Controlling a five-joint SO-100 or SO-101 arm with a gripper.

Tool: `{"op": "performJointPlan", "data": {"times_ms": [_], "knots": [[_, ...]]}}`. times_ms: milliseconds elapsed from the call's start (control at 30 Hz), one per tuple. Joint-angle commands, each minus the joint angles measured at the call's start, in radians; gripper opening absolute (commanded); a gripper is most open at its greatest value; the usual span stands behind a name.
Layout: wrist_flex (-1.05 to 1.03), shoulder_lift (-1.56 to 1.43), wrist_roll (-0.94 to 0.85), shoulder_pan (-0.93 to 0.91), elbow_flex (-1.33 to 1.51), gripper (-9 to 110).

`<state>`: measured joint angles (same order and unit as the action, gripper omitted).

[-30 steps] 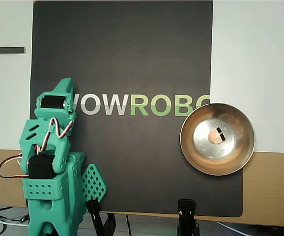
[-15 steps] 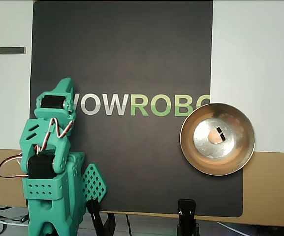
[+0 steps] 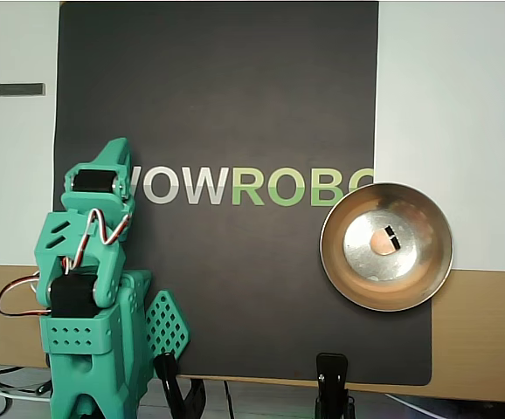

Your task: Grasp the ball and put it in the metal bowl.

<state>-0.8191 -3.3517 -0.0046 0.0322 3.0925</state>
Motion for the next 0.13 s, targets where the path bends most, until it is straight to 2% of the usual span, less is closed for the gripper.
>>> {"op": "performJointPlan", "data": {"times_ms": [0,100], "knots": [[0.0,-0.058,-0.003,-0.008,0.034,0],[0.0,-0.058,-0.003,-0.008,0.034,0]]}}
